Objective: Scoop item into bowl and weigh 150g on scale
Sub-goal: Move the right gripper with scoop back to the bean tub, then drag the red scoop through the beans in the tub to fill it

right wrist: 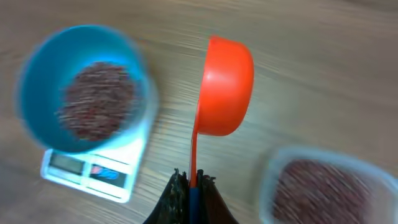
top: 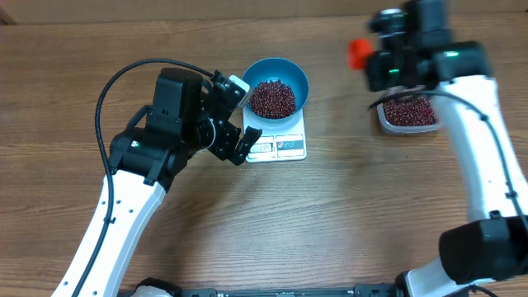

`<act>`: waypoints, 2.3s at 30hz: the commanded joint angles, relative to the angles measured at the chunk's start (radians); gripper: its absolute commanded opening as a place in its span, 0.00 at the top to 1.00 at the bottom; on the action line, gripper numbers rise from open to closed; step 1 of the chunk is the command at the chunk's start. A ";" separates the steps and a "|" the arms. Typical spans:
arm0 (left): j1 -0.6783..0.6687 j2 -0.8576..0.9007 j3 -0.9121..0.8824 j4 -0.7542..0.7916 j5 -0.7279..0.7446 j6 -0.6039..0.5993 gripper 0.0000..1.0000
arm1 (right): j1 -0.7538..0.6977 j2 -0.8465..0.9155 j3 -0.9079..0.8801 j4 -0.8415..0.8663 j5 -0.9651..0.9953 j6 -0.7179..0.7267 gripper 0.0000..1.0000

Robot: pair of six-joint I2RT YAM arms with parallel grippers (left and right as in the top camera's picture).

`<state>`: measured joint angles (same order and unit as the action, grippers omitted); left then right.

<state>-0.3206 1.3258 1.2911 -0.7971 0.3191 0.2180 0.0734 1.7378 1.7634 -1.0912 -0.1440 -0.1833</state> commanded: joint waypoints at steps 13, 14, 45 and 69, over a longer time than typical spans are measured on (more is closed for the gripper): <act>0.000 -0.011 0.013 0.000 0.014 0.022 0.00 | -0.149 -0.008 -0.202 0.033 0.150 0.056 0.96; 0.000 -0.011 0.013 0.000 0.014 0.022 0.00 | -0.149 -0.008 -0.212 0.041 0.151 0.056 0.96; 0.000 -0.011 0.013 0.000 0.014 0.022 0.00 | -0.147 0.059 -0.370 0.156 0.148 0.045 0.96; 0.000 -0.011 0.013 0.000 0.014 0.022 0.00 | -0.294 0.058 -0.369 0.135 -0.260 0.021 0.96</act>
<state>-0.3206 1.3262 1.2911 -0.7971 0.3191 0.2180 -0.1909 1.7969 1.3968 -0.9607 -0.2955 -0.1516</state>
